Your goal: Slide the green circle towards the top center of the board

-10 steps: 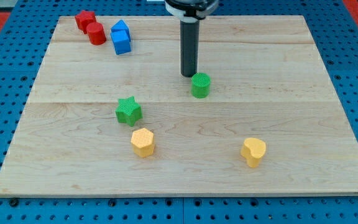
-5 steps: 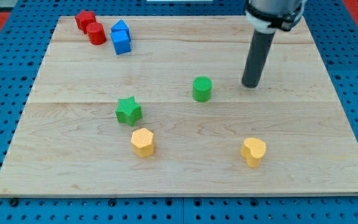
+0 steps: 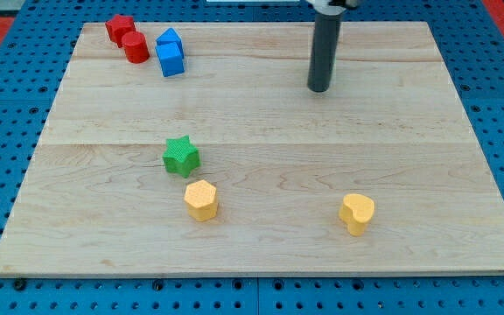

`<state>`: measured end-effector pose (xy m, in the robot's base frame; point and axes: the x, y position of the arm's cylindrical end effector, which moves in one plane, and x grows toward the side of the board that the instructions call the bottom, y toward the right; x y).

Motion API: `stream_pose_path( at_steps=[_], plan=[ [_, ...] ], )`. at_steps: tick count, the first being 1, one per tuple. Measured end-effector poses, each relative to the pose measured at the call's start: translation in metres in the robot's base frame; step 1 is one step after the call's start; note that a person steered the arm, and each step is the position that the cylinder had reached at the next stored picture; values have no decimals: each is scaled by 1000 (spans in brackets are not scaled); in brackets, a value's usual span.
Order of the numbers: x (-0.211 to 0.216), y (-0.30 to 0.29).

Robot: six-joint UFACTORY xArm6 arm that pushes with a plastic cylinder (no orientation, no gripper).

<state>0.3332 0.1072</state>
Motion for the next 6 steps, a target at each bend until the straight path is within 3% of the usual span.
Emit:
stream_pose_path(
  at_steps=[2, 4, 5, 6],
  plan=[
    [-65, -26],
    [-83, 13],
    [-87, -42],
    [-64, -65]
  ],
)
